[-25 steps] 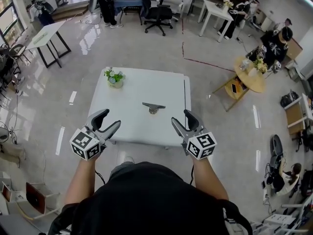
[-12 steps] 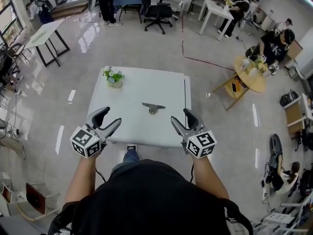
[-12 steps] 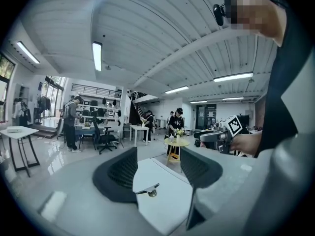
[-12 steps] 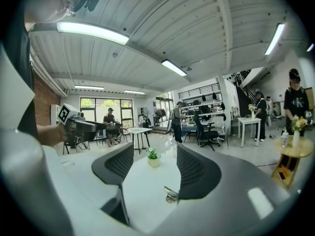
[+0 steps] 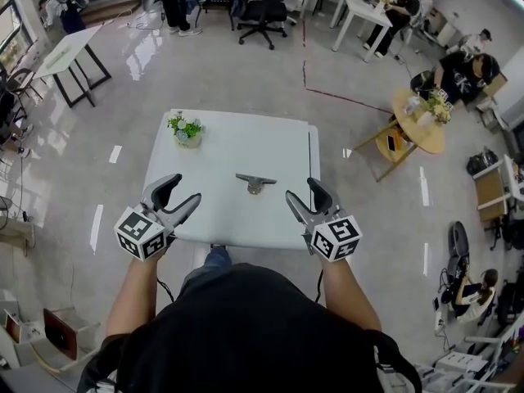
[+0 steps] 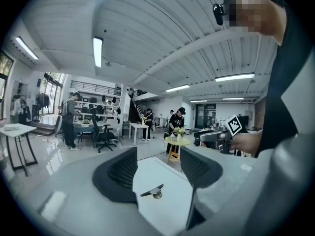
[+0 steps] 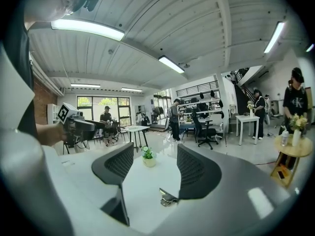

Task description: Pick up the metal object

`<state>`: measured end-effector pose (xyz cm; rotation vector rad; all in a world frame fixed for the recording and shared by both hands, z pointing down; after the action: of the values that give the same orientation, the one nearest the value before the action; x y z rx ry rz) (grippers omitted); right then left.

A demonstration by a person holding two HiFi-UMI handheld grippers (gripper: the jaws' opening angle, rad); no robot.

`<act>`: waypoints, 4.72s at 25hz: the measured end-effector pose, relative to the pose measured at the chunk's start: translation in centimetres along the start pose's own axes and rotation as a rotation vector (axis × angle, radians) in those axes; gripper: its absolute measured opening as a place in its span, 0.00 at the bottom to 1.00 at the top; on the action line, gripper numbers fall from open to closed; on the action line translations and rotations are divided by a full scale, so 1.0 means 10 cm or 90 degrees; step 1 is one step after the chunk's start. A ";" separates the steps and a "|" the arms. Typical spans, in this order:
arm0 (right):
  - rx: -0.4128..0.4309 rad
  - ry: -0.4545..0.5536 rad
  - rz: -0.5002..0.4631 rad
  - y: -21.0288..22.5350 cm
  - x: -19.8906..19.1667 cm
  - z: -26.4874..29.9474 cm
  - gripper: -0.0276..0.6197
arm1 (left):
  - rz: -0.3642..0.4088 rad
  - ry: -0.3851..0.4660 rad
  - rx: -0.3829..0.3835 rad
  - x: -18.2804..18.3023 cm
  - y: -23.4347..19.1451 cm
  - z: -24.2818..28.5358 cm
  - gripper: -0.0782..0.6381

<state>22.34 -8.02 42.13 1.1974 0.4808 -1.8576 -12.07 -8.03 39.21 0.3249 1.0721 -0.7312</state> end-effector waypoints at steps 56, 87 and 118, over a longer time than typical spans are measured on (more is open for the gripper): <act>0.038 -0.255 0.041 0.59 -0.76 2.16 0.56 | -0.062 -0.072 -0.018 -0.15 -1.56 0.80 0.48; 0.048 -0.475 -0.059 0.63 -1.76 2.85 0.61 | -0.125 -0.103 -0.078 -0.49 -1.82 1.18 0.48; 0.032 -0.557 -0.188 0.65 -2.10 3.10 0.58 | -0.160 -0.139 -0.107 -0.71 -1.97 1.49 0.48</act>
<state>14.35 -23.78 75.79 0.2545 0.1095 -2.4214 -17.37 -28.10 54.31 -0.0354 0.9674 -0.8720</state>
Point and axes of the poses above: the fingertips, and each gripper's own axes: z forward along the fingers, y to its right, x out of its top, the point moved 7 cm from there along -z, backward along the fingers, and after that the axes turned 15 degrees about -y, right-handed, at the moved point
